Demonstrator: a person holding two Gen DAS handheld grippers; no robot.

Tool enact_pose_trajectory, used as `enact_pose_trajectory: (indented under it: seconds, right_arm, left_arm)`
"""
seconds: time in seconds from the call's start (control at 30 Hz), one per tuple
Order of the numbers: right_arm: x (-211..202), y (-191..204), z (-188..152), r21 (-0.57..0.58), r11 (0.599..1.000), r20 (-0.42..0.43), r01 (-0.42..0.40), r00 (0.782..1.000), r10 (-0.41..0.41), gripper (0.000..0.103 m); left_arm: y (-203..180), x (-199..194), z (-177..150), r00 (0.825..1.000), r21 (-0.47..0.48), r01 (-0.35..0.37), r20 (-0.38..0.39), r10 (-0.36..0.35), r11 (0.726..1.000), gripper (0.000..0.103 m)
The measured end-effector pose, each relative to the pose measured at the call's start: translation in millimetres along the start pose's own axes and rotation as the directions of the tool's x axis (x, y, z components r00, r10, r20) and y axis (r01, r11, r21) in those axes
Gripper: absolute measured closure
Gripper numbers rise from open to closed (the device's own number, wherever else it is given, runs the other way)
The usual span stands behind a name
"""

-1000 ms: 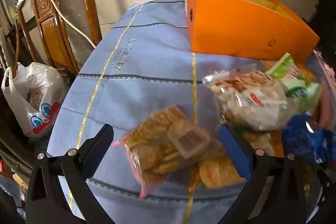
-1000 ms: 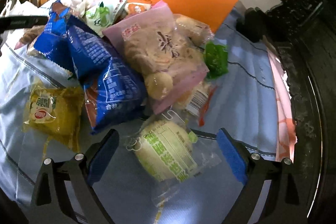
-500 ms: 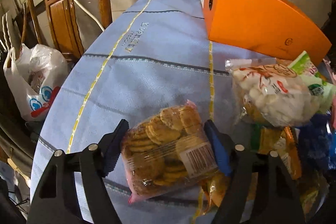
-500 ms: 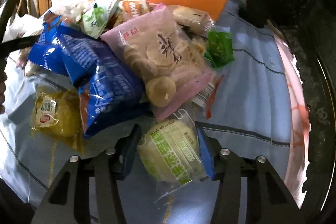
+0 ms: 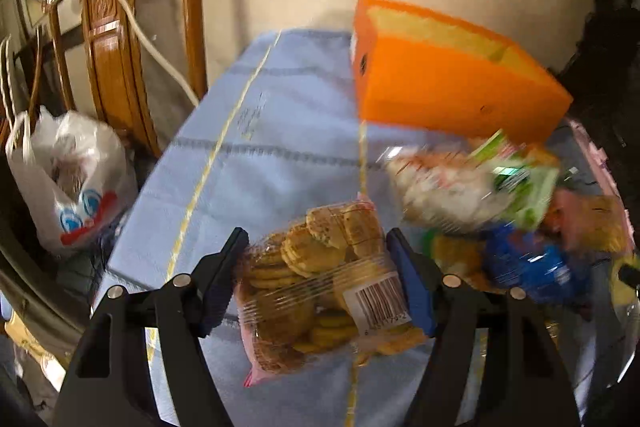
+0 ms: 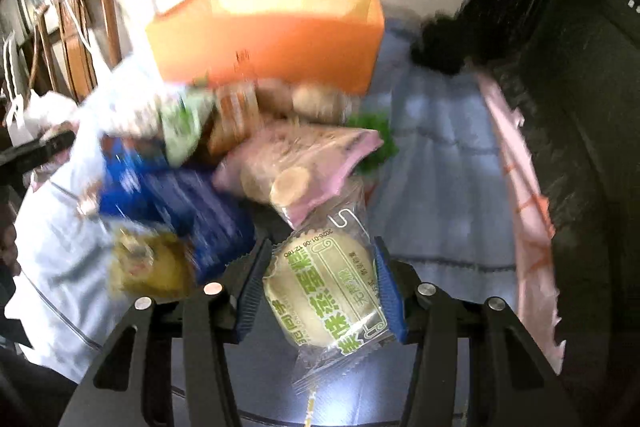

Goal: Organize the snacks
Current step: 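Carry both packets over the orange box and open both tools to drop them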

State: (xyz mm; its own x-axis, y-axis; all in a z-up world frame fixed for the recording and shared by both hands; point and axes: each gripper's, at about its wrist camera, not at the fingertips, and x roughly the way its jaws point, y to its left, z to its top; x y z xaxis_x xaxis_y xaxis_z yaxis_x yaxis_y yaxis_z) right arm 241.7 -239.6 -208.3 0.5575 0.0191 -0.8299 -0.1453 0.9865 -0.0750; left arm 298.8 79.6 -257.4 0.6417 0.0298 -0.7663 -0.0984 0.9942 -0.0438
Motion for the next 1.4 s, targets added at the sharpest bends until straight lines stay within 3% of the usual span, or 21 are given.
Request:
enact_pose_trajectory:
  seconds: [0.2,0.47,0.57,0.77,0.93,1.0,1.03,1.07,1.1,1.2,1.4]
  right_arm:
    - [-45,4,34,0.029,0.999,0.127,-0.037,0.991,0.033,0.052]
    - [-89,-2,104,0.039,0.993,0.269,-0.114,0.958,0.099,0.052]
    - [-94,-7,144,0.057,0.989,0.319,-0.137,0.941,0.112,0.052]
    - [-91,-14,233,0.066,0.986,0.396,-0.155,0.911,0.116,0.052]
    - [-66,-13,300,0.037,0.987,0.391,-0.154,0.912,0.127,0.052]
    - [-51,-16,319,0.034,0.986,0.375,-0.163,0.917,0.139,0.048]
    - [-45,-18,324,0.032,0.984,0.365,-0.175,0.919,0.152,0.045]
    - [-31,-21,331,0.033,0.985,0.336,-0.171,0.930,0.150,0.038]
    - [-20,-24,333,0.041,0.988,0.312,-0.152,0.941,0.131,0.024]
    - [-2,-37,326,0.069,0.993,0.271,-0.101,0.959,0.078,0.022]
    - [0,-45,277,0.073,0.995,0.250,-0.074,0.967,0.053,0.022]
  left_arm:
    - [-28,-41,33,0.995,0.055,0.058,0.083,-0.063,0.997,0.034]
    - [-87,-82,100,0.970,0.132,0.133,0.186,-0.157,0.982,0.034]
    - [-107,-80,133,0.960,0.137,0.155,0.212,-0.182,0.978,0.034]
    - [-137,-59,194,0.950,0.182,0.130,0.260,-0.175,0.975,0.034]
    - [-158,-32,248,0.947,0.192,0.101,0.284,-0.154,0.976,0.033]
    - [-162,-12,265,0.954,0.188,0.089,0.265,-0.137,0.978,0.027]
    - [-162,-3,270,0.957,0.178,0.098,0.254,-0.141,0.979,0.023]
    - [-161,13,278,0.962,0.155,0.115,0.227,-0.149,0.981,0.008]
    - [-158,22,281,0.968,0.140,0.113,0.209,-0.141,0.984,0.005]
    - [-148,43,284,0.980,0.109,0.098,0.159,-0.115,0.989,0.005]
    - [-124,38,251,0.982,0.112,0.090,0.154,-0.107,0.990,0.005]
